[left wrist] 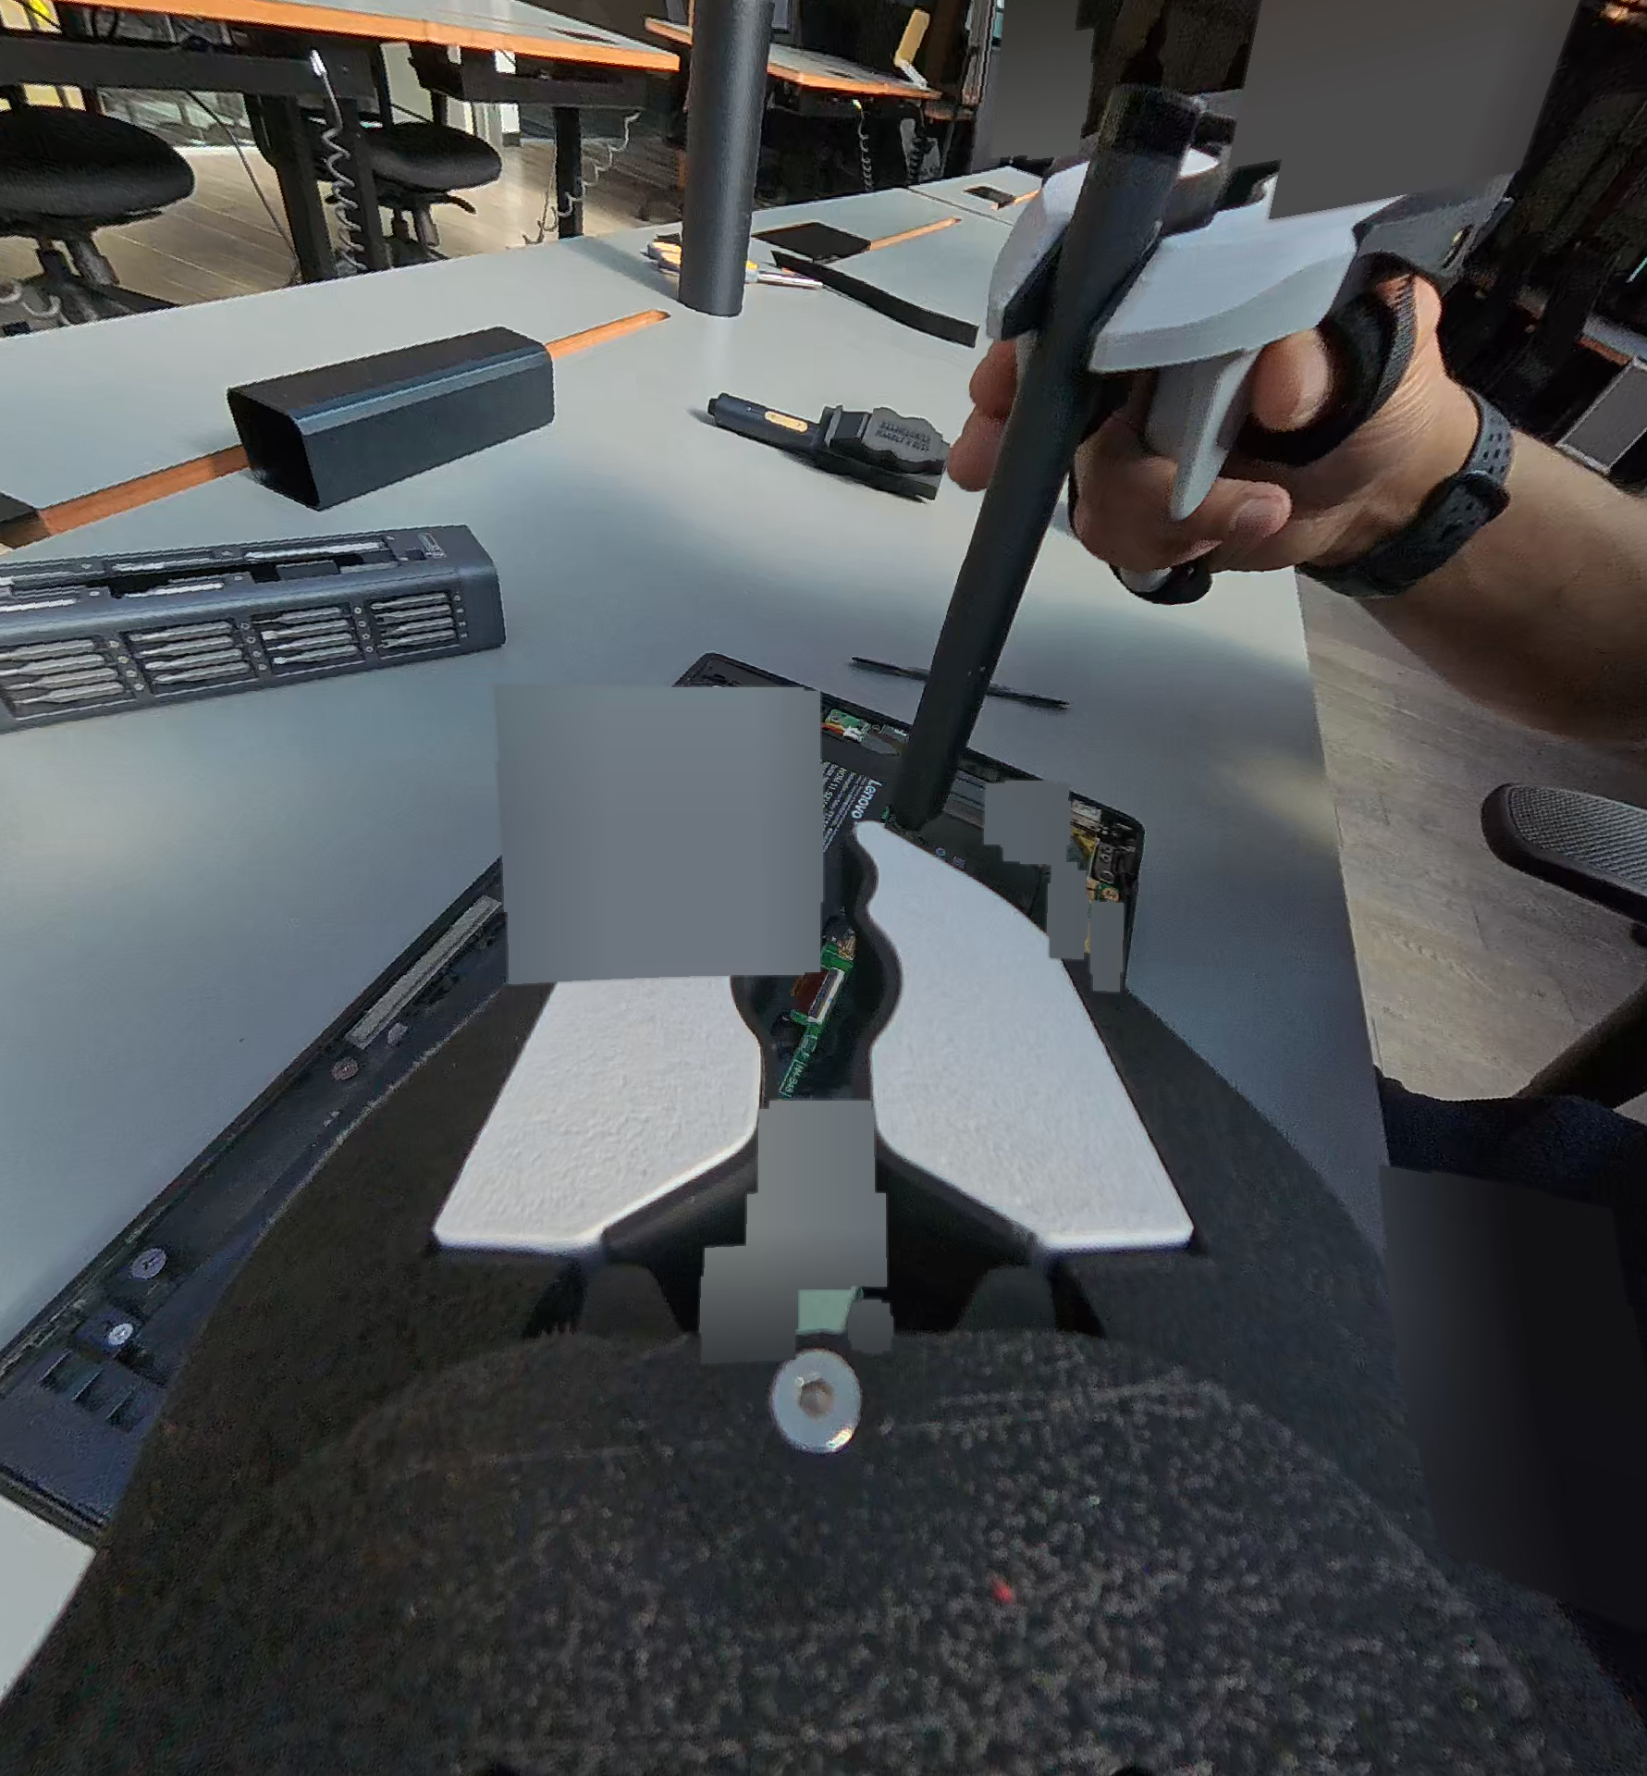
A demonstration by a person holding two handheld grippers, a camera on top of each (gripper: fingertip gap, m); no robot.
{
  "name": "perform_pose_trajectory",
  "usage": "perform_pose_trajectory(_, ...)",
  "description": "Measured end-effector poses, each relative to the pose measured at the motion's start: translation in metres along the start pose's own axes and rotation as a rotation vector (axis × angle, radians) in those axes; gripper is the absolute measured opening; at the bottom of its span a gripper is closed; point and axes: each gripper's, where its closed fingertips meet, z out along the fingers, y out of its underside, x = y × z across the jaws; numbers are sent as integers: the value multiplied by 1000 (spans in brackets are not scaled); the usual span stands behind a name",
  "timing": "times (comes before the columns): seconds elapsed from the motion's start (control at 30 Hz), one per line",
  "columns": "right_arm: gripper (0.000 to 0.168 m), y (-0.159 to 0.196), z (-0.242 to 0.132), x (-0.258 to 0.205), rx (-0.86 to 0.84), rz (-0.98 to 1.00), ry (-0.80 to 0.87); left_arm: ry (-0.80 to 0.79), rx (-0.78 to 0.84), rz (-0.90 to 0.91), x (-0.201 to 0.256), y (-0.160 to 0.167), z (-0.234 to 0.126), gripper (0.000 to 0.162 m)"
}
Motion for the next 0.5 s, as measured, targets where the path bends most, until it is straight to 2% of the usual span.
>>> perform_pose_trajectory(0.17,17,-21,-10,4,104,121,5,49,-50,125,15,8,14,13)
perform_pose_trajectory(0.33,17,-42,-25,11,245,306,-20,48,-99,403,29,18,29,11)
perform_pose_trajectory(0.5,17,-47,-37,15,279,337,-14,70,-201,560,36,41,38,15)
